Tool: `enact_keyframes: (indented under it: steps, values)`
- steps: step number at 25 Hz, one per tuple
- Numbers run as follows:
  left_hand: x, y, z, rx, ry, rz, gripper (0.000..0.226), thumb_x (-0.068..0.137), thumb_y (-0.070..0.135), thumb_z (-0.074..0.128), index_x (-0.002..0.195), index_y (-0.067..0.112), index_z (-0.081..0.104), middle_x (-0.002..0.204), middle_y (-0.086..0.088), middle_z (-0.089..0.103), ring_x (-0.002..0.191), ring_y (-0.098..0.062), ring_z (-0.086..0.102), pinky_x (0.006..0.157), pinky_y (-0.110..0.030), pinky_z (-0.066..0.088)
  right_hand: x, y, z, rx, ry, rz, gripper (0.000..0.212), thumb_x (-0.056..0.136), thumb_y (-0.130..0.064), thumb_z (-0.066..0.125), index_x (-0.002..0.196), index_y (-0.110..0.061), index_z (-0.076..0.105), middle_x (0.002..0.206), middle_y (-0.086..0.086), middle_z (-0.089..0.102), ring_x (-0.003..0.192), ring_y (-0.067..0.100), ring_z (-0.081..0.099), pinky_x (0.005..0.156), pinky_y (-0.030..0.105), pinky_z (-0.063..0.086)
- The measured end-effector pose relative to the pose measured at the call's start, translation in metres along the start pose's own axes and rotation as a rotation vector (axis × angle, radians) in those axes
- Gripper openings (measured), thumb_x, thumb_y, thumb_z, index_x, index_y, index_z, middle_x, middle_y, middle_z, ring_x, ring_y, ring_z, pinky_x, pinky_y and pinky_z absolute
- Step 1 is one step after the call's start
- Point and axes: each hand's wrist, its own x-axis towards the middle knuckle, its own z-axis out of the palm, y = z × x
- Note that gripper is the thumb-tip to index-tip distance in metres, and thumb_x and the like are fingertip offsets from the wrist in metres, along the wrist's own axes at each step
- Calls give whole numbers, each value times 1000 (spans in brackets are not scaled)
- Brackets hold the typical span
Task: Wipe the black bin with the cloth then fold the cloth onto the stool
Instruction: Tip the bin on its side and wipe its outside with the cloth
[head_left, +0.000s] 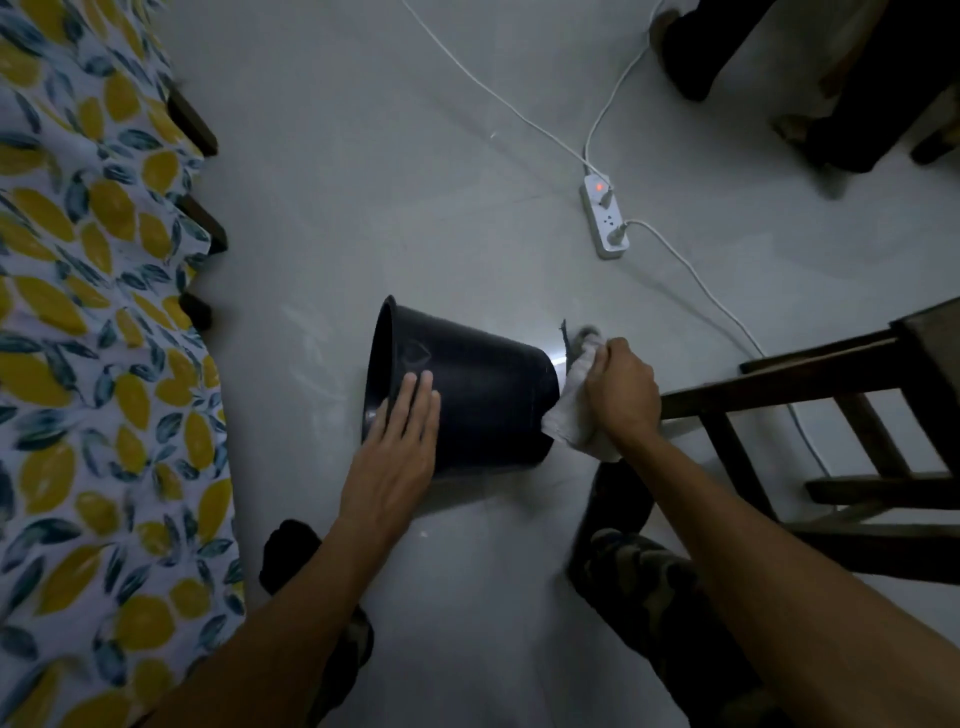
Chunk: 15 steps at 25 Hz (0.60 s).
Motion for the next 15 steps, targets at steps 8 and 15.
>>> enact_keyframes:
  steps: [8,15]
  values:
    - [-10,-9,-16,-104,-141,-204,153,45,68,87,159,6,5,166,-21,-1,152,-37,12,116,-48,31,-63,-39,-16,214,135,-70,28,106,-35,38,109,-17,60,104,8,69,95,29,66,78,41,51]
    - [4,-36,14,-255,-56,-155,132,62,80,60,157,-1,15,162,-24,18,142,-40,28,112,-51,39,-150,-66,64,95,-41,-527,32,103,-37,49,126,-21,64,129,0,64,110,18,62,82,32,55]
